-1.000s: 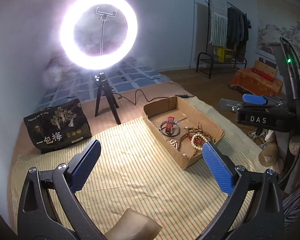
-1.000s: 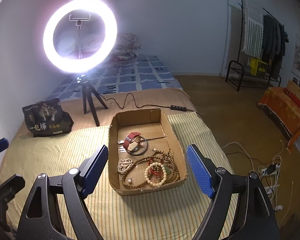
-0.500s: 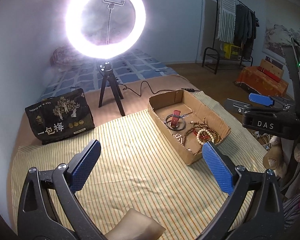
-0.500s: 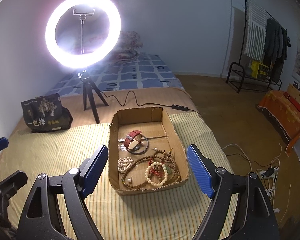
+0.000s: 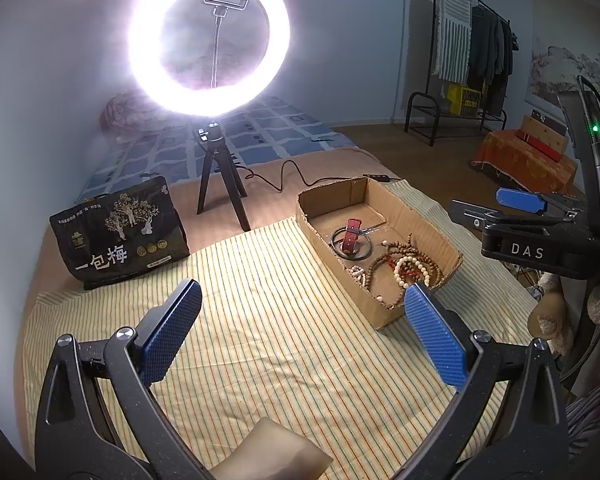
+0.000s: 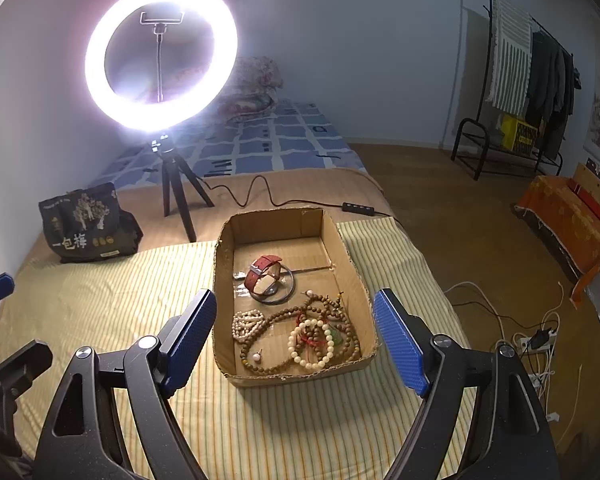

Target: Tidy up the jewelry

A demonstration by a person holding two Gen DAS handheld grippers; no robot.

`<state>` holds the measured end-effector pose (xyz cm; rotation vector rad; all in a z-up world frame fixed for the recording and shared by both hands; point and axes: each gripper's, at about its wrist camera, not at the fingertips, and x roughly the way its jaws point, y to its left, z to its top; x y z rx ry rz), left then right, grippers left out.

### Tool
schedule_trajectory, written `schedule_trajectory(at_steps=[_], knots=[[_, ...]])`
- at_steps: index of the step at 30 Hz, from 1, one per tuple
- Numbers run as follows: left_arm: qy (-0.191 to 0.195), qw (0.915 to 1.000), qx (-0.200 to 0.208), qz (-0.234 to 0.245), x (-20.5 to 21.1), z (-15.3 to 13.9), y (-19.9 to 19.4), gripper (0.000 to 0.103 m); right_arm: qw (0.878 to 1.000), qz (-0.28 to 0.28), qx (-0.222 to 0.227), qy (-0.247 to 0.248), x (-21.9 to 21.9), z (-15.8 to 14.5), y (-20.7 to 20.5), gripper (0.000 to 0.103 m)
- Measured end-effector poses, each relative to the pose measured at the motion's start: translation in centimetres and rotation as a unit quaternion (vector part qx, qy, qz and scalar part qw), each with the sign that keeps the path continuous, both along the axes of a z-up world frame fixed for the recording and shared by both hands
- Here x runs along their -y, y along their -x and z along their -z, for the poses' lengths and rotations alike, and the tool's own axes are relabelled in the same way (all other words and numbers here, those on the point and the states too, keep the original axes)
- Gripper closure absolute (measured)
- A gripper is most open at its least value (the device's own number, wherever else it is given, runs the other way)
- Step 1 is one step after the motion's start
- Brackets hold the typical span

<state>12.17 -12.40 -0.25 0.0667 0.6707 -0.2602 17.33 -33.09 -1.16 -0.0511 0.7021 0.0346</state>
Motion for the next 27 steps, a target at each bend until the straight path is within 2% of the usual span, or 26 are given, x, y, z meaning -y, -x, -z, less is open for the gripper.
schedule_trajectory(at_steps=[19,27], knots=[[-0.003,1.0000,0.000,-0.004,-0.19,0.26,-0.06,0.000,1.000,-0.002,-0.006,0.005,-0.11,0.34,0.01,0.022],[-0.012,0.9996,0.018,-0.018,-0.87,0.43,0.32,0.000,1.000,-0.002,-0.007,0.008,-0.16,0.43,0.04,0.022]])
